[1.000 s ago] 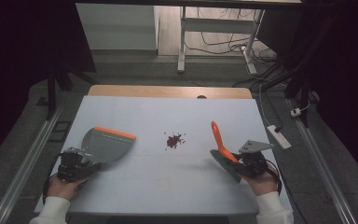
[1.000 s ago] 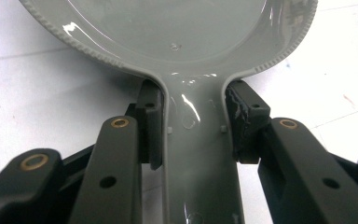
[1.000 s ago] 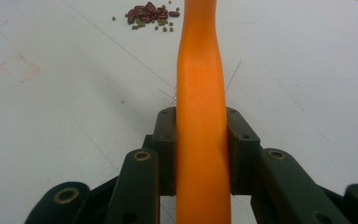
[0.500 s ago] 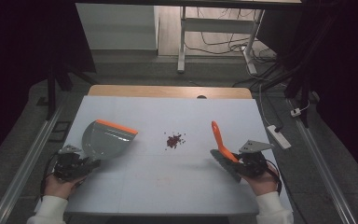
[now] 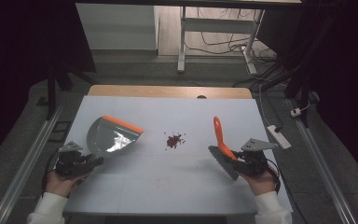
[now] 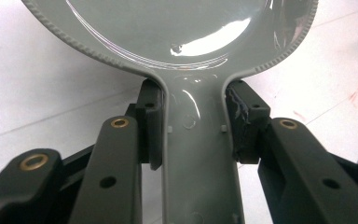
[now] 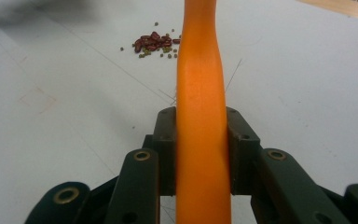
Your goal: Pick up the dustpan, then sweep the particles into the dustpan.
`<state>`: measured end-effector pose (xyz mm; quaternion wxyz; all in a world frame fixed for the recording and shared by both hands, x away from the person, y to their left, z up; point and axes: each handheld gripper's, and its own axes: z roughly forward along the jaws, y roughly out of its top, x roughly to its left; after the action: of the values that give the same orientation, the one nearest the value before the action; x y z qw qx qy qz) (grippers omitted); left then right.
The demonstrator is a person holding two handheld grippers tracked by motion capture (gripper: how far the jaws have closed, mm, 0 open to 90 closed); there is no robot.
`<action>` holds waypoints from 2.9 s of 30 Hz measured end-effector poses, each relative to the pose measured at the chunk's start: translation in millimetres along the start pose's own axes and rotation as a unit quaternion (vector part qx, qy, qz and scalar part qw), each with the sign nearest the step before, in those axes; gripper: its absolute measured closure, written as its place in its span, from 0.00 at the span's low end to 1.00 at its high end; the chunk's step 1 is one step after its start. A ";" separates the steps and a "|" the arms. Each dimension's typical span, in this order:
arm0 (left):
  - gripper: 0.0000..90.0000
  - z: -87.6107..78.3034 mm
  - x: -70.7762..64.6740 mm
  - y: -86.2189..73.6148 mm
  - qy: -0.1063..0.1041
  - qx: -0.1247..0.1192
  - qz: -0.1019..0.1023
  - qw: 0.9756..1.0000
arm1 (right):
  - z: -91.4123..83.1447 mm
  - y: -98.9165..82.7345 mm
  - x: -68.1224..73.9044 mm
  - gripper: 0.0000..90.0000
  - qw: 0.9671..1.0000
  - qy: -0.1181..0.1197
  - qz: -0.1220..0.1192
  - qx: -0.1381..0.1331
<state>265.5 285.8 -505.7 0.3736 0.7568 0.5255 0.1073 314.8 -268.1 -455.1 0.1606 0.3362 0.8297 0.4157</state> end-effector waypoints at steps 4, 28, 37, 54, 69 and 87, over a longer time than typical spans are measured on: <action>0.69 -0.2 -1.5 1.9 -0.008 -0.007 0.006 1.000 | -2.2 -1.7 -1.0 0.78 1.000 -0.003 0.002 -0.003; 0.69 -0.3 -33.2 19.2 -0.070 -0.015 0.096 0.993 | -6.8 -2.3 -1.9 0.78 1.000 -0.001 0.002 -0.021; 0.69 9.6 -37.5 46.9 -0.092 0.035 0.140 0.985 | -19.0 -1.1 -2.8 0.78 0.999 -0.016 0.006 -0.030; 0.69 10.0 -45.5 49.3 -0.112 0.049 0.168 0.978 | -14.7 -2.2 -1.6 0.78 1.000 -0.016 0.004 -0.024; 0.69 10.7 -47.8 32.1 -0.118 0.098 0.177 0.972 | -12.6 -2.1 0.6 0.78 1.000 -0.013 0.000 -0.021; 0.69 33.7 -58.5 30.0 -0.110 0.145 0.203 0.962 | -4.3 11.6 4.5 0.78 0.999 -0.013 -0.015 -0.027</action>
<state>280.9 214.3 -495.4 0.2855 0.9009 0.3265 0.0194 314.1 -262.6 -443.2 0.1867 0.3251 0.8208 0.4309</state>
